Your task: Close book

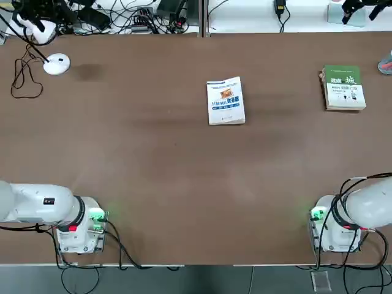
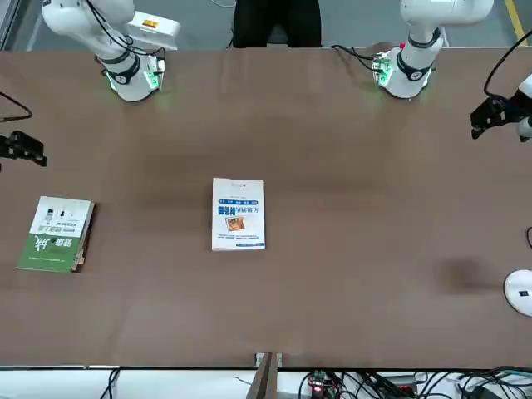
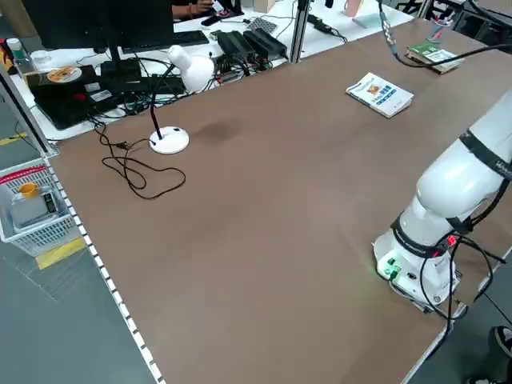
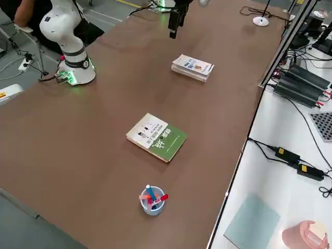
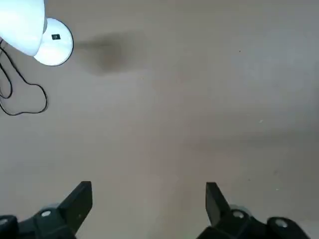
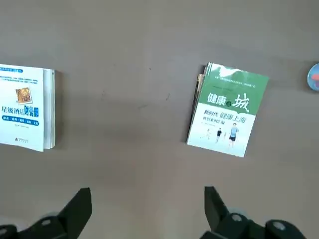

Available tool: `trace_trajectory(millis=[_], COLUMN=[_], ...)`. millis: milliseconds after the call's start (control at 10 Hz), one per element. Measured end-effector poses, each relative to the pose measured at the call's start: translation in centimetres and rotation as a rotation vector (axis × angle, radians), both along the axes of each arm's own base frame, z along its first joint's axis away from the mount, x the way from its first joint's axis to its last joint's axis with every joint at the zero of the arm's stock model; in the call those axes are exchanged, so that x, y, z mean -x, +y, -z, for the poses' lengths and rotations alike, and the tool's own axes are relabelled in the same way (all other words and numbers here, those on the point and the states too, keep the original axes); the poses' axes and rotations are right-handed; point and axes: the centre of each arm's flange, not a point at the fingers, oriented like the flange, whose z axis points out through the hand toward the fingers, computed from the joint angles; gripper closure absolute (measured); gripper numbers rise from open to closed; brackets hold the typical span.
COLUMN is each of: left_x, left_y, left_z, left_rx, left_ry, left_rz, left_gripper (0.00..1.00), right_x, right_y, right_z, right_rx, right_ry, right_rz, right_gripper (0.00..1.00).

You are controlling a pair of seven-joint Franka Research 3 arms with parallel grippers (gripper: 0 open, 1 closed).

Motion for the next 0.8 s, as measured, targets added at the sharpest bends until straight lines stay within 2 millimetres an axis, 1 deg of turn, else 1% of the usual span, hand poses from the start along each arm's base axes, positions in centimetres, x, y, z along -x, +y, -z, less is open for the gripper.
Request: trace_trajectory(millis=[500, 800], left_x=[-0.4, -0.9], left_y=[0.3, 2.2], left_z=[-0.3, -0.5], left_rx=[0.009, 0.030], left_ry=[-0.035, -0.056], left_rz=[-0.002, -0.035], left_gripper=[0.00, 0.00], right_x=[-0.5, -0.6], right_y=[0.0, 0.0], right_z=[-0.2, -0.2], right_rx=[0.000, 0.000], right_ry=[-0.043, -0.050], right_rz=[0.000, 0.000], right_gripper=[0.00, 0.00])
